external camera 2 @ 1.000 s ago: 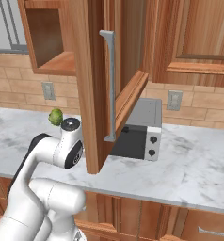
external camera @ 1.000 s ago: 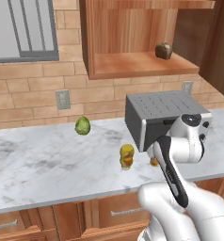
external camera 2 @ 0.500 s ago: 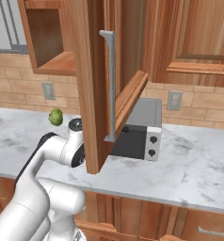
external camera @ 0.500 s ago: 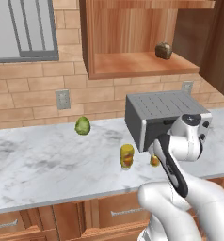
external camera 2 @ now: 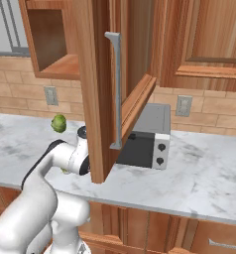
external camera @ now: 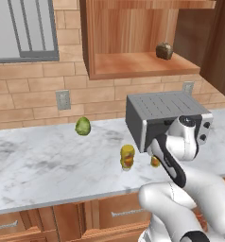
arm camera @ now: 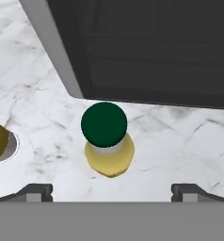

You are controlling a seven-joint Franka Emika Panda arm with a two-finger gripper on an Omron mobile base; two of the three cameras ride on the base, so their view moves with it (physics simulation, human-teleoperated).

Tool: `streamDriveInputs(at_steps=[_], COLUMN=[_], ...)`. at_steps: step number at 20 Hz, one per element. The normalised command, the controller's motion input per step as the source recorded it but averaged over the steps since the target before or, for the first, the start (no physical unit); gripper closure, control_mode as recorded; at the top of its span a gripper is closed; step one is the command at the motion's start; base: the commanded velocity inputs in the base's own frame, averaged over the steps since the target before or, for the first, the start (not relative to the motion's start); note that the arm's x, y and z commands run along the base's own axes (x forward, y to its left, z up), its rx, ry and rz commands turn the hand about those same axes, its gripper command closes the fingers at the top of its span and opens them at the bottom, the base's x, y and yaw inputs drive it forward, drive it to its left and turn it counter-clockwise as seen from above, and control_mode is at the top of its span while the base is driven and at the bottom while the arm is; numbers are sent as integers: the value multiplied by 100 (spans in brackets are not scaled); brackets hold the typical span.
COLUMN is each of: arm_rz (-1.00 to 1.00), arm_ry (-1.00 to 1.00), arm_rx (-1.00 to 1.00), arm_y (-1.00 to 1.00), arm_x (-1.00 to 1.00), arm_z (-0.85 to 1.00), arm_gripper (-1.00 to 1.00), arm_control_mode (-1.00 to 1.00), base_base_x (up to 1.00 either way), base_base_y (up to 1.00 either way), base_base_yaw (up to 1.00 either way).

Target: Pick the mustard and mustard from the counter and place them in the cabinet.

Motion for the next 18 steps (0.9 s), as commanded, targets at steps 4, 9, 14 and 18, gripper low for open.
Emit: streamDriveInputs(at_steps=[4,9,14,18], arm_rz=[0,0,0,0], arm_ry=[0,0,0,0], arm_rx=[0,1,0,0], arm_y=[0,0,0,0], arm_x=[21,6,4,2], arm_z=[-23,-25,-24,-24], arm_gripper=[-100,-100,-100,-100], arm_control_mode=[-100,-100,-100,-100], base_base_x=[0,0,0,0], base_base_y=[0,0,0,0], base_base_yaw=[0,0,0,0])
